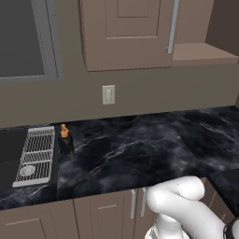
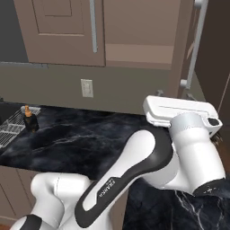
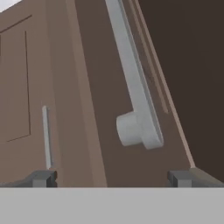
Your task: Open the cabinet. Pick the soap dispenser and place it next to the sink. Then close the cabinet.
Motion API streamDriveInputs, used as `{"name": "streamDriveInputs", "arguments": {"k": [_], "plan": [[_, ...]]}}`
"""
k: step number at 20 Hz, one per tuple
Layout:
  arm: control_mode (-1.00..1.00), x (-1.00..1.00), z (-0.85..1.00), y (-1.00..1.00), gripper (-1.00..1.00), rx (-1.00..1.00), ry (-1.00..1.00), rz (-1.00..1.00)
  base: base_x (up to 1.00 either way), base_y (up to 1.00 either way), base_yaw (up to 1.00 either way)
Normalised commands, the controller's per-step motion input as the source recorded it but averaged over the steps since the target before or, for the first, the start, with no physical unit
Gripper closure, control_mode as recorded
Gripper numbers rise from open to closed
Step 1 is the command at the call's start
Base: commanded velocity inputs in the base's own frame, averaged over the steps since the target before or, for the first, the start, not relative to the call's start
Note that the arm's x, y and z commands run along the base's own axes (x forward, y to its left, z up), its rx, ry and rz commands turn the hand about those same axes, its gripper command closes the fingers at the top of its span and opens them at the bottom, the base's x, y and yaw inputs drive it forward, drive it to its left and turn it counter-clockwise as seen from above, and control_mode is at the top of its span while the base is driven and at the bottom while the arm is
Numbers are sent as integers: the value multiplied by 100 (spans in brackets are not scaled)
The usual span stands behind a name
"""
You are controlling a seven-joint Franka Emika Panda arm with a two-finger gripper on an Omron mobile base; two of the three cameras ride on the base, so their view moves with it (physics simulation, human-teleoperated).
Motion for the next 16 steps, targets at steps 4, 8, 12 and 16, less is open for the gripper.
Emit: {"name": "streamDriveInputs", "arguments": {"k": [4, 8, 12, 16], "plan": [[-100, 3, 0, 0, -100, 0, 0, 24, 0, 0, 0], [-100, 2, 0, 0, -100, -3, 0, 26, 0, 0, 0], [-100, 13, 0, 17, -100, -9, 0, 20, 0, 0, 0], [-100, 22, 0, 32, -100, -13, 1, 15, 0, 0, 0]]}}
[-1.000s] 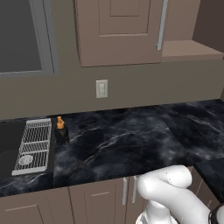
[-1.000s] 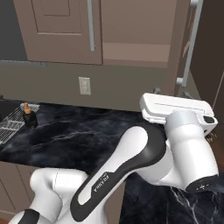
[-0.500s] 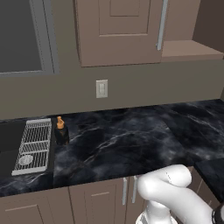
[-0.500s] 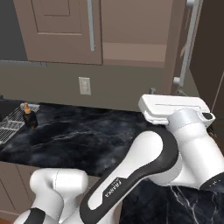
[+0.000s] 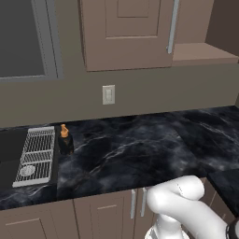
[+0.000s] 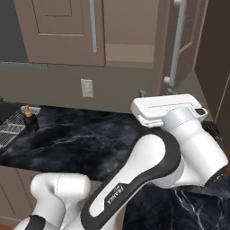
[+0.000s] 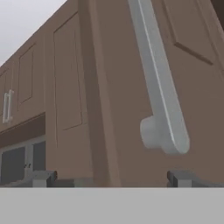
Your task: Open the cabinet. Pick the soap dispenser and place it next to the sink. Then close the cabinet.
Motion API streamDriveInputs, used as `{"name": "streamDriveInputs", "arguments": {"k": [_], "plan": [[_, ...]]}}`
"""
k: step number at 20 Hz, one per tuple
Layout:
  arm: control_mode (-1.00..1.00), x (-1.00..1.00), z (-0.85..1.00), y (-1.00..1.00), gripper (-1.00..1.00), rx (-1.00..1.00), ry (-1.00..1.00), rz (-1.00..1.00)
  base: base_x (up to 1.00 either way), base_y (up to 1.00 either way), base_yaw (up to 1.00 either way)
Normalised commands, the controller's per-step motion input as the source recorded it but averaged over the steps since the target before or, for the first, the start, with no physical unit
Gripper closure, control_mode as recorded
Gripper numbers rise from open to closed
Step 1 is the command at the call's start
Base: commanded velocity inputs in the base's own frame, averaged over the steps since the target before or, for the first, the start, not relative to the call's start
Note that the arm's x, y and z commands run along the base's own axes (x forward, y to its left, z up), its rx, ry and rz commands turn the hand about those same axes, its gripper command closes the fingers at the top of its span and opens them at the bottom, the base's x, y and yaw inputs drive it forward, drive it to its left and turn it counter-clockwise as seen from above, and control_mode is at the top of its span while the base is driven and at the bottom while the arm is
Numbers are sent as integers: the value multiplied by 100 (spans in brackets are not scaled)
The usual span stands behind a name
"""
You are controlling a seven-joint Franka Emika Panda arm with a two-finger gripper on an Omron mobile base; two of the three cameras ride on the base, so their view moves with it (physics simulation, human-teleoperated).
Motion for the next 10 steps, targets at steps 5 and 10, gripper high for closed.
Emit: {"name": "streamDriveInputs", "arguments": {"k": [5, 10], "plan": [[-100, 43, 8, 30, -100, -14, 4, 6, 0, 0, 0], [-100, 49, 14, 11, -100, -14, 6, 0, 0, 0, 0]]}}
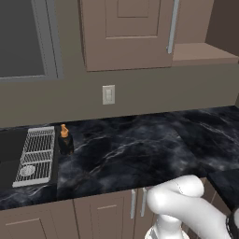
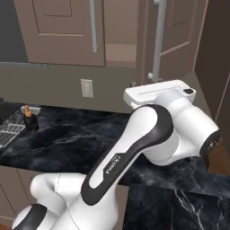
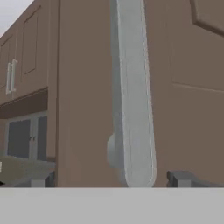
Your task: Open the cabinet. Pick the soap dispenser and place it next to the sink. Then close the cabinet.
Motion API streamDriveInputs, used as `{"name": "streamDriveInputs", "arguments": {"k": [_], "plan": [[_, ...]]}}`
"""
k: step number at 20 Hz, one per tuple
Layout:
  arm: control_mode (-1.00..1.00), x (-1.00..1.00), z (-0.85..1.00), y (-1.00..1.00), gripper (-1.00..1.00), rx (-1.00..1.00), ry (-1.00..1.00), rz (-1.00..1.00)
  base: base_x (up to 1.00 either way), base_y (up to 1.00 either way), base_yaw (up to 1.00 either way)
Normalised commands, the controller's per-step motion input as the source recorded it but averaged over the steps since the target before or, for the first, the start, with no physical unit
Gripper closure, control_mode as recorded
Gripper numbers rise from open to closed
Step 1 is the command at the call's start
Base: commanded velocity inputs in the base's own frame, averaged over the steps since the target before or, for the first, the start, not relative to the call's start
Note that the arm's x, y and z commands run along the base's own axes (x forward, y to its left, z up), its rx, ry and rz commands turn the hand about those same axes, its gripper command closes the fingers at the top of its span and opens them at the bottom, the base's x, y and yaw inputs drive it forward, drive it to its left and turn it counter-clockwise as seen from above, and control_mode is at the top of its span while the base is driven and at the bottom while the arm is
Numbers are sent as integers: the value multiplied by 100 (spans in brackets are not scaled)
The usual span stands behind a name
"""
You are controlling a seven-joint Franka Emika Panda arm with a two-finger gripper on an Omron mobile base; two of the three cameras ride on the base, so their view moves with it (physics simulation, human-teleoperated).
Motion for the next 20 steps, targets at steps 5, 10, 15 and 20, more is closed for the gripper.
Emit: {"name": "streamDriveInputs", "arguments": {"k": [5, 10, 15, 20], "plan": [[-100, 59, 4, 24, -100, -14, 5, 0, 0, 0, 0], [-100, 67, 1, 38, -100, -12, 0, 0, 0, 0, 0], [-100, 69, 4, 39, -100, -11, 0, 0, 0, 0, 0], [-100, 78, 1, 37, -100, -9, 0, 0, 0, 0, 0]]}}
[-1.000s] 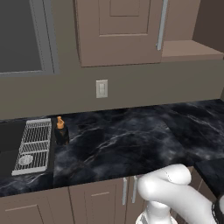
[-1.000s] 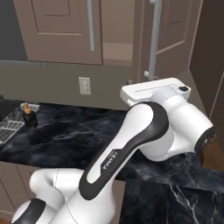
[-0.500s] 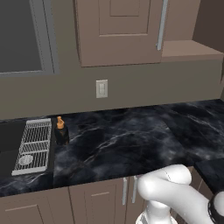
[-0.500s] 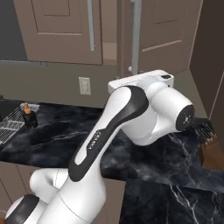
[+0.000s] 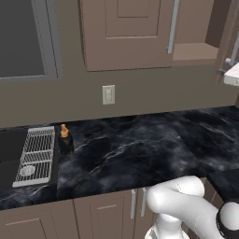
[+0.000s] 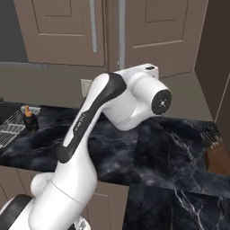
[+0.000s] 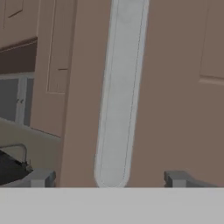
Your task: Open the cabinet. Pick the soap dispenser and place it next to the sink. Then close the cabinet.
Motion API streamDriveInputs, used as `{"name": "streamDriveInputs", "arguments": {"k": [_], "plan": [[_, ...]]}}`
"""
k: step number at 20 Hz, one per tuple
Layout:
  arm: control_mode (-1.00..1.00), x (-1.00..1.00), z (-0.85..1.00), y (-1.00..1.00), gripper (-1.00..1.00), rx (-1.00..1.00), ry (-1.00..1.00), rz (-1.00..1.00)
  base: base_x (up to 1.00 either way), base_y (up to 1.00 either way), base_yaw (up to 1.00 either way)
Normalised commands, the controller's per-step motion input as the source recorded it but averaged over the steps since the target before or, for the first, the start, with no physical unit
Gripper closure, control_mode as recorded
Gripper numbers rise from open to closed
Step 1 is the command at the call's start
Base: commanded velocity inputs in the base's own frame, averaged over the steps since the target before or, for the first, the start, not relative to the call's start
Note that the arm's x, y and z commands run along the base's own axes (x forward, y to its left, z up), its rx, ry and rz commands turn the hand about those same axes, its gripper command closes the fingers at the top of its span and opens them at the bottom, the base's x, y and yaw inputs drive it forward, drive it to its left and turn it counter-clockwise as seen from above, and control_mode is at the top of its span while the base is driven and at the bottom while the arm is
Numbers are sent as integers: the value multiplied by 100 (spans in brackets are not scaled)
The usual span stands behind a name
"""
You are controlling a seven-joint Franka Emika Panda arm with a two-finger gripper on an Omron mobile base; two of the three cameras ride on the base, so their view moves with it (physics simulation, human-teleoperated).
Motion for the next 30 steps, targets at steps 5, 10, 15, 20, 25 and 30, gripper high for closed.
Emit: {"name": "streamDriveInputs", "arguments": {"k": [5, 10, 15, 20, 25, 30], "plan": [[-100, 84, 0, 32, -100, -9, 0, 0, 0, 0, 0], [-100, 95, 0, 35, -100, -8, 0, 0, 0, 0, 0], [-100, 90, 0, 25, -100, -5, 0, 0, 0, 0, 0], [-100, 84, 0, 8, -100, -5, 0, 0, 0, 0, 0], [-100, 97, 0, 0, -100, -6, 0, 0, 0, 0, 0], [-100, 100, 0, 0, -100, -3, 0, 0, 0, 0, 0]]}}
